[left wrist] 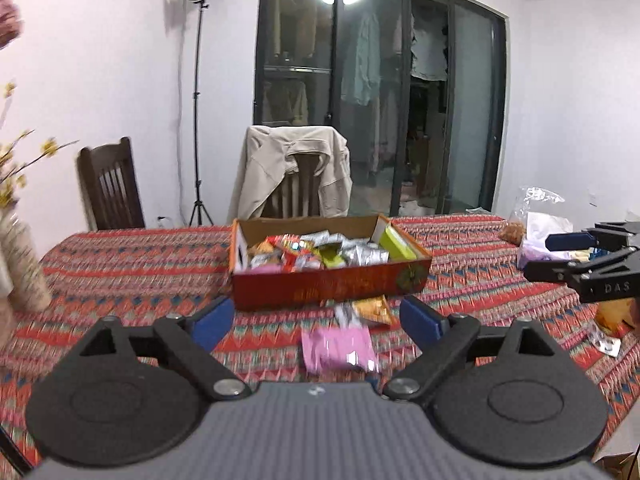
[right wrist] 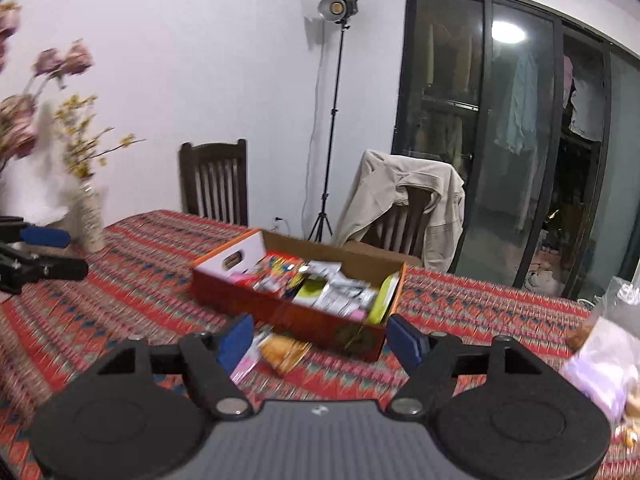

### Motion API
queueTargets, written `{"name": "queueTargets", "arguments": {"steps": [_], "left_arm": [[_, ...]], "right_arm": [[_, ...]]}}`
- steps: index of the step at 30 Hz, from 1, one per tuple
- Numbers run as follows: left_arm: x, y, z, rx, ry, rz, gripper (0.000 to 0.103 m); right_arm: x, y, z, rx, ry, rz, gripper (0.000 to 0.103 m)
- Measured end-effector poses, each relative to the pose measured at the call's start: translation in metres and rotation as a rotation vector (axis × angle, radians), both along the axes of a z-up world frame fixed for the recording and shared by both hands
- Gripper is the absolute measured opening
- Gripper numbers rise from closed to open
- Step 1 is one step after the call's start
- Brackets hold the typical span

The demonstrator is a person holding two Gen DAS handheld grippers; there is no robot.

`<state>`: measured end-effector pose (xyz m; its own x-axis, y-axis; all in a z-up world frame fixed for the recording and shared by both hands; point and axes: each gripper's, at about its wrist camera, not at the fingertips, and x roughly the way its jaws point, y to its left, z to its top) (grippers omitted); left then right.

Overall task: Organize snacks
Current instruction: 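Move both open tools back to the pink packet and cookie packet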

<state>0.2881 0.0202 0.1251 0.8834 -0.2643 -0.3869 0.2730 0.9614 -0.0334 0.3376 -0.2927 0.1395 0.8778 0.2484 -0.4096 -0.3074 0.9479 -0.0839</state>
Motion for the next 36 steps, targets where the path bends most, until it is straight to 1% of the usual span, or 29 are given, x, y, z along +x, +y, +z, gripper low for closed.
{"name": "queueTargets", "arguments": {"steps": [4, 8, 10, 12, 15, 18, 22, 27, 31, 36], "left_arm": [[-0.036, 0.006, -0.022, -0.013, 0.031, 0.034, 0.093], [-0.058, 0.013, -0.045, -0.057, 0.098, 0.049, 0.093], [-0.064, 0.014, -0.055, -0.052, 0.127, 0.057, 0.093], [-0.066, 0.014, -0.063, -0.031, 0.149, 0.075, 0.093], [-0.067, 0.016, -0.068, -0.021, 0.162, 0.084, 0.093], [-0.063, 0.012, -0.069, -0.026, 0.171, 0.073, 0.093], [-0.044, 0.0, -0.076, -0.01, 0.189, 0.054, 0.095], [-0.004, -0.026, -0.085, 0.023, 0.21, 0.022, 0.095], [0.041, -0.046, -0.089, 0.031, 0.214, 0.01, 0.096], [0.108, -0.067, -0.105, 0.026, 0.27, -0.016, 0.096]], "right_arm": [[-0.047, 0.007, -0.021, 0.003, 0.02, 0.021, 0.074], [-0.08, 0.012, -0.045, 0.015, 0.061, 0.022, 0.074], [-0.091, 0.011, -0.058, 0.037, 0.091, 0.012, 0.077], [-0.096, 0.013, -0.072, 0.053, 0.125, 0.008, 0.078], [-0.104, 0.015, -0.091, 0.041, 0.166, -0.007, 0.078], [-0.107, 0.014, -0.097, 0.044, 0.174, -0.02, 0.078], [-0.104, 0.011, -0.097, 0.054, 0.167, -0.031, 0.078], [-0.089, 0.003, -0.101, 0.059, 0.184, -0.052, 0.078], [-0.07, -0.002, -0.107, 0.061, 0.206, -0.065, 0.078], [-0.041, -0.007, -0.111, 0.062, 0.209, -0.076, 0.078]]}}
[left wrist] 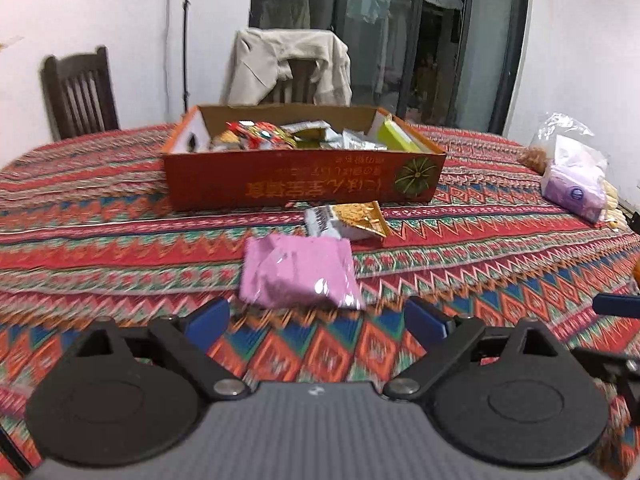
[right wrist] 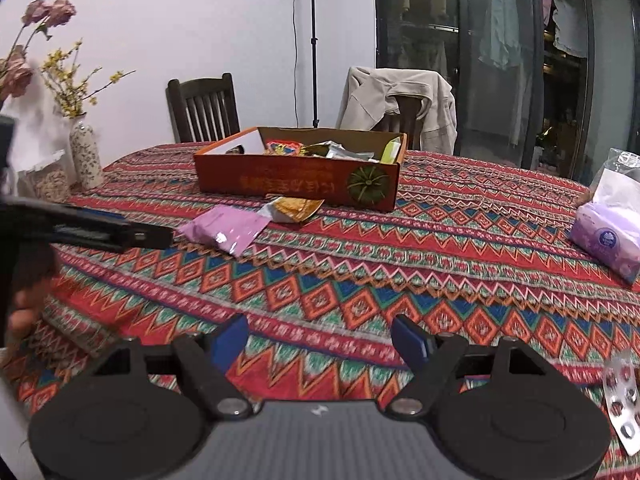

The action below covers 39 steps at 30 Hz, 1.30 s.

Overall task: Organize snacks
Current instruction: 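Move both open tools back to the pink packet and cookie packet, then grasp the pink packet with the left tool while the right tool grasps the cookie packet, then lift both packets and carry them toward the cardboard box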

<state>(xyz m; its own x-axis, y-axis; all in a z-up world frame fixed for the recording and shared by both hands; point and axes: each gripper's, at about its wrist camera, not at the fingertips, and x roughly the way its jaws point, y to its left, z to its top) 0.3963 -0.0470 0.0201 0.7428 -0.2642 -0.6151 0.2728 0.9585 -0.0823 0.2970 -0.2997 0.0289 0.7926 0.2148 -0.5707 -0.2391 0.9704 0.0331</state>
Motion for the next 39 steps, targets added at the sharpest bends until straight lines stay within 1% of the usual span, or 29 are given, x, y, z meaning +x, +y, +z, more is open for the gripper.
{"name": "queueTargets", "arguments": {"steps": [6, 7, 8, 9, 10, 11, 12, 14, 16, 20, 22, 24, 26, 29, 31, 33, 34, 35, 36, 37, 39], "left_arm": [[0.06, -0.014, -0.025, 0.052, 0.034, 0.019, 0.096], [0.067, -0.013, -0.029, 0.051, 0.045, 0.024, 0.095], [0.07, -0.011, -0.032, 0.044, 0.058, 0.025, 0.088], [0.072, -0.008, -0.035, 0.029, 0.07, 0.024, 0.087], [0.07, -0.006, -0.036, 0.021, 0.053, 0.02, 0.083], [0.067, -0.005, -0.036, 0.029, 0.047, 0.011, 0.075], [0.064, -0.004, -0.035, 0.034, 0.039, 0.0, 0.073], [0.058, 0.004, -0.033, 0.018, 0.045, -0.013, 0.071], [0.05, 0.014, -0.032, -0.007, 0.058, -0.023, 0.07], [0.034, 0.03, -0.028, -0.019, 0.054, -0.009, 0.07], [0.026, 0.04, -0.025, -0.026, 0.046, 0.001, 0.07], [0.021, 0.05, -0.023, -0.035, 0.045, 0.016, 0.07], [0.017, 0.059, -0.02, -0.047, 0.044, 0.037, 0.07], [0.013, 0.068, -0.019, -0.054, 0.045, 0.06, 0.07], [0.011, 0.073, -0.018, -0.059, 0.046, 0.073, 0.07], [0.008, 0.076, -0.018, -0.067, 0.046, 0.083, 0.07], [0.005, 0.077, -0.018, -0.071, 0.047, 0.087, 0.07], [0.003, 0.078, -0.017, -0.076, 0.047, 0.091, 0.07], [0.001, 0.079, -0.017, -0.08, 0.048, 0.092, 0.07], [-0.001, 0.078, -0.016, -0.084, 0.048, 0.093, 0.07], [-0.007, 0.077, -0.015, -0.09, 0.045, 0.092, 0.07]], "right_arm": [[0.041, 0.002, -0.005, -0.019, 0.006, 0.007, 0.078], [0.047, 0.003, -0.005, -0.025, 0.009, 0.012, 0.078], [0.055, 0.005, -0.006, -0.033, 0.011, 0.02, 0.078], [0.061, 0.006, -0.007, -0.04, 0.012, 0.027, 0.078], [0.067, 0.009, -0.007, -0.05, 0.015, 0.035, 0.078], [0.075, 0.012, -0.007, -0.061, 0.014, 0.044, 0.078], [0.083, 0.014, -0.008, -0.07, 0.015, 0.055, 0.078], [0.099, 0.021, -0.008, -0.088, 0.017, 0.084, 0.078], [0.12, 0.03, -0.009, -0.11, 0.016, 0.123, 0.078], [0.168, 0.048, -0.014, -0.135, 0.028, 0.198, 0.077], [0.19, 0.06, -0.019, -0.165, 0.029, 0.245, 0.076], [0.208, 0.072, -0.023, -0.191, 0.018, 0.297, 0.076], [0.224, 0.082, -0.026, -0.209, 0.013, 0.323, 0.076], [0.244, 0.094, -0.029, -0.227, 0.022, 0.365, 0.076], [0.256, 0.098, -0.035, -0.218, 0.05, 0.377, 0.074], [0.263, 0.094, -0.037, -0.146, 0.084, 0.379, 0.062], [0.264, 0.091, -0.037, -0.112, 0.102, 0.379, 0.06], [0.262, 0.089, -0.037, -0.102, 0.106, 0.373, 0.057], [0.258, 0.088, -0.037, -0.105, 0.103, 0.37, 0.052], [0.251, 0.087, -0.037, -0.108, 0.1, 0.366, 0.049], [0.236, 0.086, -0.036, -0.122, 0.095, 0.355, 0.049]]}}
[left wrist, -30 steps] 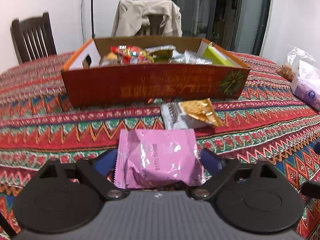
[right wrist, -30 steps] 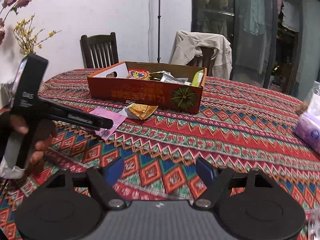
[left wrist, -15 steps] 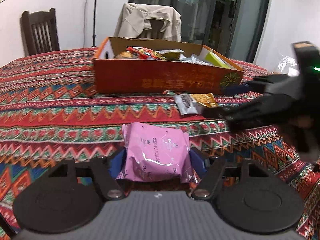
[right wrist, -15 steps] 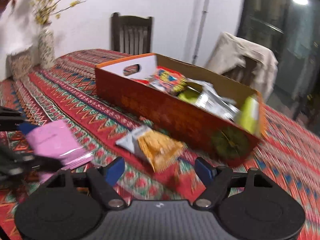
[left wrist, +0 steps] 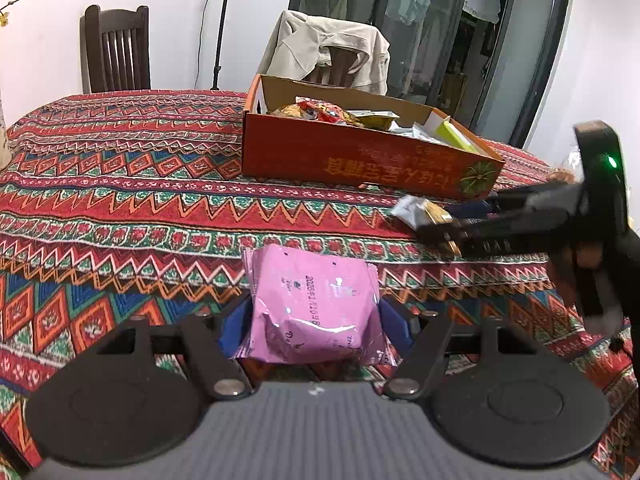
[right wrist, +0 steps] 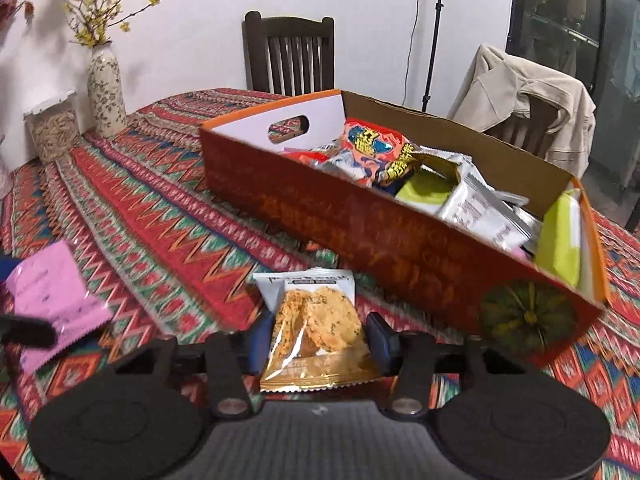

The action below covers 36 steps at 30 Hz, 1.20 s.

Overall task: Organize snacks
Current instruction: 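Lift both packets and carry them toward the cardboard box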

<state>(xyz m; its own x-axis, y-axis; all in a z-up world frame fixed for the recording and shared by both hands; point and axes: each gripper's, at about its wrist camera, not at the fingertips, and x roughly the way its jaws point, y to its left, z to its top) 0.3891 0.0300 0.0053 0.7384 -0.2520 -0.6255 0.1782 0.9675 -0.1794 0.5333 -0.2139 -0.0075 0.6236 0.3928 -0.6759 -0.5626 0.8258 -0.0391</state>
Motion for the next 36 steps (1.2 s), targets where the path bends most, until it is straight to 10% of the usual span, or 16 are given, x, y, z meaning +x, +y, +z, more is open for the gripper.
{"name": "queueTargets", "arguments": {"steps": [20, 36], "left_arm": [[-0.088, -0.039, 0.039, 0.012, -0.091, -0.062, 0.07], [-0.054, -0.023, 0.075, -0.021, -0.152, -0.073, 0.07]], "right_arm": [[-0.196, -0.048, 0.034, 0.167, -0.073, -0.227, 0.046], [-0.222, -0.061, 0.064, 0.228, -0.166, -0.223, 0.046]]}}
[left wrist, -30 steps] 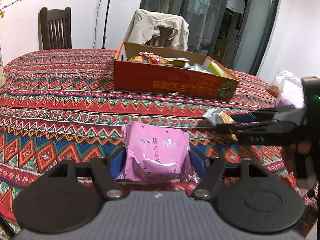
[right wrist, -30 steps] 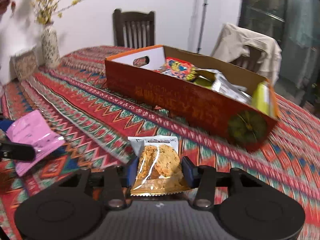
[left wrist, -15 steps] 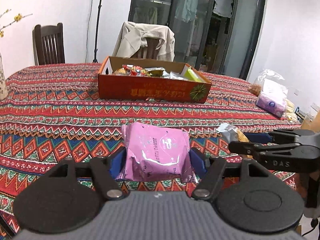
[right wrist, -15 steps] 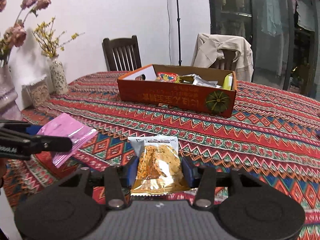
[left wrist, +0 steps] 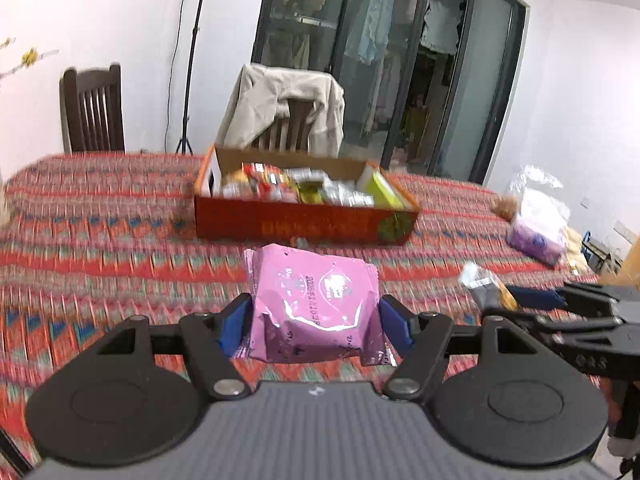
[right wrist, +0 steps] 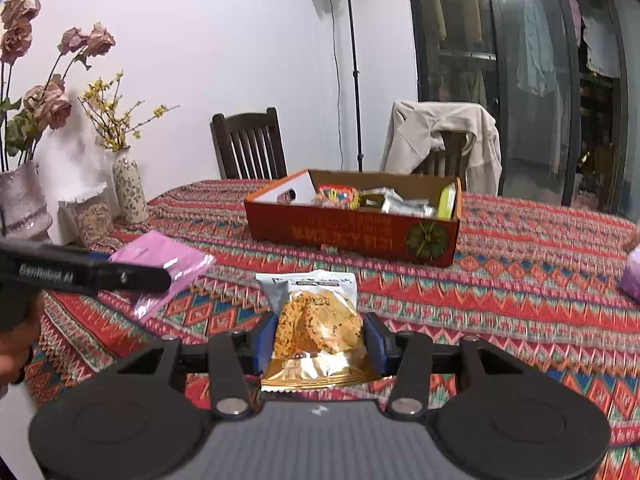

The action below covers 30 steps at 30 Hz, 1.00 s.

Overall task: Organize snacks
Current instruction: 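Lift both packets and carry them toward the cardboard box, then lower both packets into the box and open both tools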

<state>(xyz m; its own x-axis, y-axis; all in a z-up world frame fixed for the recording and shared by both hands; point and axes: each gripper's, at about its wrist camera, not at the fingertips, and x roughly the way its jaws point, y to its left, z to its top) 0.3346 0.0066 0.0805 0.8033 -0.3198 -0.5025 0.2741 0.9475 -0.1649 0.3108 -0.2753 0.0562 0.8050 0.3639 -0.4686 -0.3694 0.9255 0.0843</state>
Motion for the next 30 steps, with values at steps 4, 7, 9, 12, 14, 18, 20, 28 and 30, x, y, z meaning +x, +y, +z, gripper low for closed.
{"name": "queueTargets", "arguments": {"steps": [4, 7, 9, 12, 14, 18, 20, 28, 30], "left_arm": [[0.055, 0.01, 0.017, 0.013, -0.009, 0.012, 0.07], [0.109, 0.016, 0.022, 0.0, 0.029, 0.022, 0.07], [0.142, 0.018, 0.022, -0.011, 0.058, 0.024, 0.07], [0.19, 0.018, 0.018, -0.008, 0.091, 0.046, 0.07], [0.219, 0.016, 0.012, 0.007, 0.107, 0.062, 0.07], [0.27, 0.013, -0.008, 0.011, 0.161, 0.105, 0.07], [0.288, 0.013, -0.018, 0.034, 0.173, 0.122, 0.07], [0.31, -0.011, -0.046, 0.155, 0.132, 0.078, 0.074], [0.313, -0.014, -0.049, 0.152, 0.147, 0.066, 0.076]], "right_arm": [[0.022, 0.005, 0.017, -0.022, -0.042, 0.016, 0.046], [0.052, 0.011, 0.033, -0.028, -0.078, 0.024, 0.046], [0.077, 0.014, 0.041, -0.019, -0.084, 0.026, 0.046], [0.125, 0.021, 0.05, -0.006, -0.069, 0.03, 0.046], [0.161, 0.029, 0.05, -0.011, -0.049, 0.026, 0.046], [0.226, 0.043, 0.041, -0.018, 0.002, -0.003, 0.046], [0.262, 0.048, 0.031, -0.001, 0.051, -0.019, 0.046], [0.343, 0.075, -0.028, -0.095, 0.175, -0.086, 0.046], [0.348, 0.078, -0.039, -0.107, 0.191, -0.095, 0.048]]}}
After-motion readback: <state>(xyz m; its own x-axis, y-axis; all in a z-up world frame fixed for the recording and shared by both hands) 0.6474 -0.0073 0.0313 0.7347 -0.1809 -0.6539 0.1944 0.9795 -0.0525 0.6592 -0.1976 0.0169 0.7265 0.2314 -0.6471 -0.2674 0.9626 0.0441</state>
